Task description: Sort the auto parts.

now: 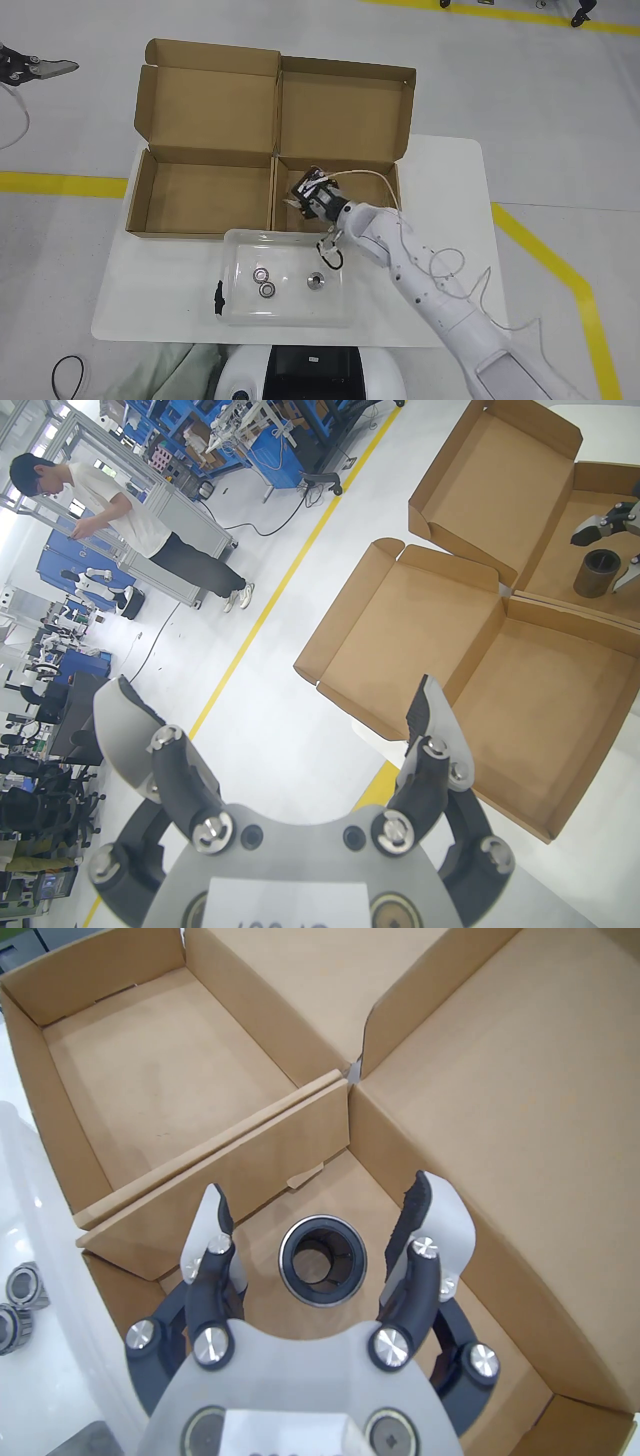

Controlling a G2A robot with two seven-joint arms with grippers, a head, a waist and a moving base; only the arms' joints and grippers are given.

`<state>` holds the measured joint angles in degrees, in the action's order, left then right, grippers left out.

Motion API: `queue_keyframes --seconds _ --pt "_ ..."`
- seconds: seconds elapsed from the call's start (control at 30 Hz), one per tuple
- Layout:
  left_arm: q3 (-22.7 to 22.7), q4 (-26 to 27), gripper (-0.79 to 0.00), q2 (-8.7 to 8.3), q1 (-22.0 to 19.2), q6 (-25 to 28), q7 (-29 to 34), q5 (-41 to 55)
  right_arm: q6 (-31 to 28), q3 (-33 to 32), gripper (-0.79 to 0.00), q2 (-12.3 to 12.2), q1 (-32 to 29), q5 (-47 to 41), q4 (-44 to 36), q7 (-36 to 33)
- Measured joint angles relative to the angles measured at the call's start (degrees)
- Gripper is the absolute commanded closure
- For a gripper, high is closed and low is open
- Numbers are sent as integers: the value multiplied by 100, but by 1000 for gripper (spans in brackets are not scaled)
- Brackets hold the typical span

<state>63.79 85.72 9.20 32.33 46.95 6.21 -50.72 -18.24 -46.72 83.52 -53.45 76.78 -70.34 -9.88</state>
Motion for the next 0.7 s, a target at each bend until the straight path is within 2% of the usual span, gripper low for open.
queue_keyframes --seconds 0.07,0.37,0.7 --pt "0 0 -785 0 0 0 0 0 -58 -131 -785 -64 -212 48 -367 73" --pt "0 0 -785 0 0 0 0 0 -421 -717 -785 -322 -1135 213 -1761 261" --pt "0 0 -785 0 0 0 0 0 -1082 -811 -785 -433 -1517 126 -2419 120"
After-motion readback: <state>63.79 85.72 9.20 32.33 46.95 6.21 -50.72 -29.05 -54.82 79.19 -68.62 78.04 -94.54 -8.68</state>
